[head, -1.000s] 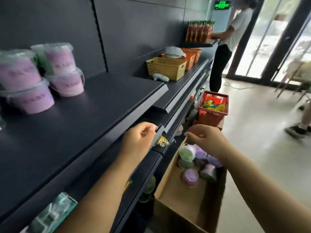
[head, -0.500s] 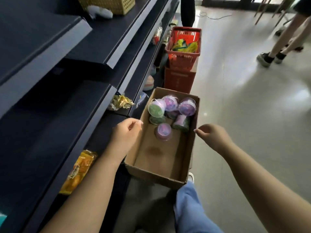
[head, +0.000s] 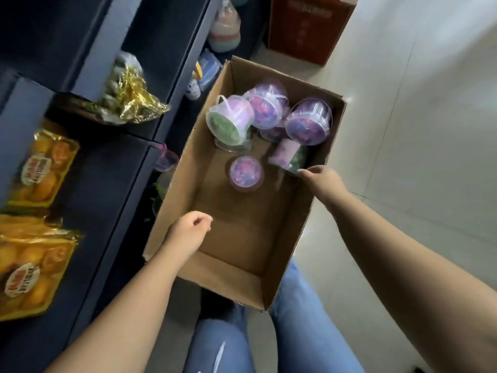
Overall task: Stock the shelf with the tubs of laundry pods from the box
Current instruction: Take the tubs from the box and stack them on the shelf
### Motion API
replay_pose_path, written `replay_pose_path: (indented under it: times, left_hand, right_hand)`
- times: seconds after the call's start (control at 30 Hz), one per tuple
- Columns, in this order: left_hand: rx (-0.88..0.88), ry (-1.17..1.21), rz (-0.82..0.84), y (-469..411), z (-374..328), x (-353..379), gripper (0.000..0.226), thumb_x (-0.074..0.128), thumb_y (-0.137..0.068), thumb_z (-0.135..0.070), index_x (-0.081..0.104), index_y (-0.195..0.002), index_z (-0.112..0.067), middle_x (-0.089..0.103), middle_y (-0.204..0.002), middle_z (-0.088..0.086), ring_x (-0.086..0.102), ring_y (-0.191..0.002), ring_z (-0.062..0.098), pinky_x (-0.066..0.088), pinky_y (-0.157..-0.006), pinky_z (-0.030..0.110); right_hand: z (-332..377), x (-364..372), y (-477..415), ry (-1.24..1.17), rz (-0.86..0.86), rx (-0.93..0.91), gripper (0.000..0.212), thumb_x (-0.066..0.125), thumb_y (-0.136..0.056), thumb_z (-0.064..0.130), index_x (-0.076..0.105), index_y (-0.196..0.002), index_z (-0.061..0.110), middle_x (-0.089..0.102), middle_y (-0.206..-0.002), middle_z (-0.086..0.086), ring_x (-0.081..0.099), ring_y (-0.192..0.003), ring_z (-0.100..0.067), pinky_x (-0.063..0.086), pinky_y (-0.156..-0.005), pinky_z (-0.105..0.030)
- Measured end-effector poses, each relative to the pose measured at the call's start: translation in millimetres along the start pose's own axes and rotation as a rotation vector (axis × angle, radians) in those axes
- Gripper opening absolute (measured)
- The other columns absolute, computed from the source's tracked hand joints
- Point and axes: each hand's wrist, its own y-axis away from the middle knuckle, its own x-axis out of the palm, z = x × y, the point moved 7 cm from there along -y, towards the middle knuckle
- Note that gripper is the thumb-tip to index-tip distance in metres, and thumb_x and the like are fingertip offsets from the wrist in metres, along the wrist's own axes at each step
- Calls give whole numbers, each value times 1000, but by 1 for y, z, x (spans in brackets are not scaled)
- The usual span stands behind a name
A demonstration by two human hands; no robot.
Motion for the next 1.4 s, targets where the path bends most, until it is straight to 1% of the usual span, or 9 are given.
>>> replay_pose_path:
  times: [0.17, 0.4, 0.6, 0.73, 0.83, 1.03, 1.17, 1.27, 1.4]
  left_hand:
    - [-68, 98, 34, -90, -11, 38, 18, 48, -93, -18, 64, -92, -10, 59, -75, -2, 54, -88, 23, 41, -81, 30]
    - [-3, 94, -15, -176, -44, 61, 43, 53, -91, -29, 47, -130, -10, 51, -133, 10, 48, -121, 25, 37, -99, 31]
    - [253, -104, 32, -198, -81, 84, 54, 55, -89, -32, 39, -138, -14, 41, -144, 8, 36, -133, 24, 26, -108, 30]
    - [105, 225, 60, -208, -84, 79, 67, 62, -77, -53, 47, -132, -18, 48, -137, 3, 46, -124, 19, 37, -103, 31]
    - [6, 533, 82, -208, -90, 72, 78, 64, -74, -56, 39, -138, -20, 46, -137, -3, 45, -117, 10, 30, -93, 24]
    - [-116, 915, 120, -204, -121, 64, 91, 55, -72, -70, 14, -145, -35, 30, -150, 3, 33, -134, 28, 28, -104, 56]
    - [-117, 1038, 68, -196, -127, 62, 87, 62, -75, -59, 16, -144, -34, 34, -145, 4, 39, -129, 29, 41, -96, 50]
    - [-110, 1070, 13, -187, -117, 57, 70, 59, -81, -51, 28, -139, -30, 44, -130, -2, 45, -118, 21, 43, -95, 46]
    - [-58, 1047, 23, -159, -82, 45, 68, 62, -69, -52, 42, -131, -35, 52, -130, -9, 50, -116, 12, 47, -75, 33]
  right_hand:
    - [-14, 37, -75, -166, -38, 147, 54, 56, -87, 40, 52, -123, 0, 59, -119, -17, 53, -97, -24, 37, -78, -28]
    - [-21, 53, -149, -181, -124, 233, 63, 60, -86, 36, 38, -132, 0, 52, -130, -16, 52, -118, -31, 42, -99, -36]
    - [-28, 61, -174, -187, -156, 230, 70, 62, -85, 37, 30, -137, 1, 47, -136, -17, 47, -124, -31, 38, -100, -34]
    - [-31, 60, -177, -304, -169, 226, 80, 66, -81, 41, 28, -141, 5, 47, -136, -12, 49, -122, -26, 40, -103, -34]
    - [-34, 71, -181, -330, -138, 279, 95, 68, -77, 45, 16, -145, 3, 38, -144, -13, 40, -130, -27, 34, -107, -33]
    - [-36, 79, -194, -408, -140, 439, 98, 69, -76, 45, 11, -142, 4, 34, -146, -15, 42, -129, -31, 37, -100, -38]
    - [-54, 102, -172, -564, -42, 575, 117, 76, -52, 61, 22, -145, 14, 39, -144, -11, 47, -123, -34, 40, -97, -46]
    - [-61, 109, -147, -730, -37, 584, 89, 72, -64, 56, 40, -136, 14, 52, -126, -5, 58, -101, -26, 43, -79, -35]
    - [-63, 125, -111, -1128, -3, 618, 24, 64, -81, 42, 55, -87, 20, 60, -89, -1, 57, -73, -16, 45, -63, -28]
